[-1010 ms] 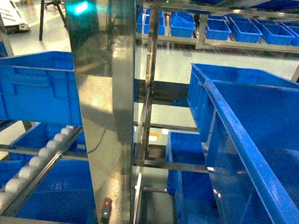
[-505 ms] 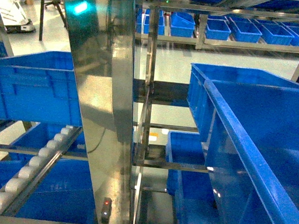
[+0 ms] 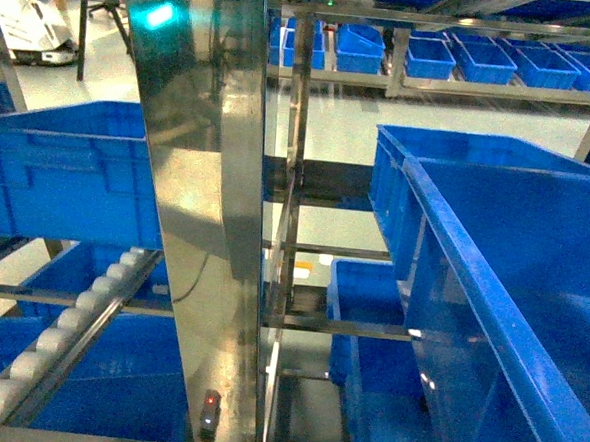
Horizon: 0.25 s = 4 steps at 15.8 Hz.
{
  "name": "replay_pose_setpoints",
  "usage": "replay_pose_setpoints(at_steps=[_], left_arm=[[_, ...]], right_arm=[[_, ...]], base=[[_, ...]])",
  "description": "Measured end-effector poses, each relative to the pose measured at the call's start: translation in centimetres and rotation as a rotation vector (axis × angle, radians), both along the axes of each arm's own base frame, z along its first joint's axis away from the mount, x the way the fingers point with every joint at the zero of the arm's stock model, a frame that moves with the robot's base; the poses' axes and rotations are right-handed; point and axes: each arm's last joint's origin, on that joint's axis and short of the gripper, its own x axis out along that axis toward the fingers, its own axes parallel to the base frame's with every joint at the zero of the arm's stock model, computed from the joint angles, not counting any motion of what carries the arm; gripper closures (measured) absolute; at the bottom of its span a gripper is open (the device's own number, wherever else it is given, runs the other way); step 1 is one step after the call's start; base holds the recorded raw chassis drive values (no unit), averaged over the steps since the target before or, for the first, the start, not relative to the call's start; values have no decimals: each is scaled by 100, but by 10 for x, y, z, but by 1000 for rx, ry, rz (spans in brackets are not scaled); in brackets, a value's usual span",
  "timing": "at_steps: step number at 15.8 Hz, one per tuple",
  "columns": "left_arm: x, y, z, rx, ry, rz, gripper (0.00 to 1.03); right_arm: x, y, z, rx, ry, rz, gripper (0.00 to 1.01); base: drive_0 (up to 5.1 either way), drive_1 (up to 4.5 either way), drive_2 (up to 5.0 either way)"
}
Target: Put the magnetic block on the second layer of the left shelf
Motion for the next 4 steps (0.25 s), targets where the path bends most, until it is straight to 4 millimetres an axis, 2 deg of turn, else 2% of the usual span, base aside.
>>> replay_pose_setpoints(at_steps=[4], left_arm=[[0, 0, 0, 0, 0, 0, 5]], right_arm=[[0, 0, 0, 0, 0, 0, 3]], base=[[0, 0, 0]])
